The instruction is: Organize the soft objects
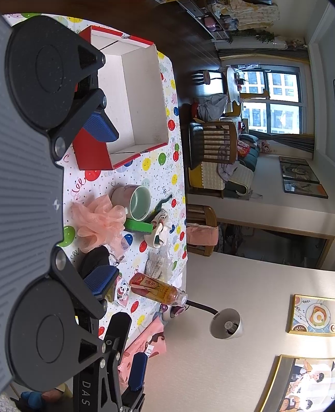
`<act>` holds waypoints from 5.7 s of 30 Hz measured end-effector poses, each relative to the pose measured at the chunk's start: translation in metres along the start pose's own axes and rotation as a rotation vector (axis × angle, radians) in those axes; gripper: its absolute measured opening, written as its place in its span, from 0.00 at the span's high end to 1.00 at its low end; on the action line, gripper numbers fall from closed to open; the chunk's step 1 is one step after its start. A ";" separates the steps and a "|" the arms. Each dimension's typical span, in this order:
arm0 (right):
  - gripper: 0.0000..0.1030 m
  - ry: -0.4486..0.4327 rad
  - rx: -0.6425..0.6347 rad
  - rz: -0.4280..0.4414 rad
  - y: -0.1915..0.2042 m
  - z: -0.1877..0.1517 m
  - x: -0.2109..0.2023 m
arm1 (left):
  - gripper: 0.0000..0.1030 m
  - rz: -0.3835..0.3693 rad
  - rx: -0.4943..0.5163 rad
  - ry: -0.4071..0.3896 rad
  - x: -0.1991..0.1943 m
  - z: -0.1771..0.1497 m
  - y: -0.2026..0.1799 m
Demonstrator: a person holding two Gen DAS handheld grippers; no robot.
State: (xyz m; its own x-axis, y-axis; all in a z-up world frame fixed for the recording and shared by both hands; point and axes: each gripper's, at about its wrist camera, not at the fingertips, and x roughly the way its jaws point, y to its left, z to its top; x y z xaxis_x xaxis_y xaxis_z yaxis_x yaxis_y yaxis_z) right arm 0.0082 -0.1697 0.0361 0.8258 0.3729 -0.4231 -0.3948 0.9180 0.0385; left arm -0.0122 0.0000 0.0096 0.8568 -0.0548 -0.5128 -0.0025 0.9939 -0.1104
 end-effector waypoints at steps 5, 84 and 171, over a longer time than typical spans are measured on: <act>0.01 0.000 0.000 0.000 0.001 0.000 0.000 | 0.00 -0.008 -0.002 0.001 0.002 0.002 -0.002; 0.36 0.398 -0.434 0.286 -0.090 -0.103 0.207 | 0.14 0.151 -0.104 0.453 0.283 -0.038 -0.056; 0.94 0.171 -0.225 0.496 0.122 0.082 0.222 | 0.88 0.199 -0.181 0.167 0.125 0.064 0.216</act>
State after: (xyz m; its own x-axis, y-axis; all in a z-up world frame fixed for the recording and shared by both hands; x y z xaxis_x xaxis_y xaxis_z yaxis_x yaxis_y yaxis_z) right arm 0.1765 0.0359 0.0215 0.4504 0.7071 -0.5451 -0.8099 0.5805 0.0840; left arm 0.1276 0.2140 -0.0238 0.7336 0.1094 -0.6708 -0.2666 0.9542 -0.1360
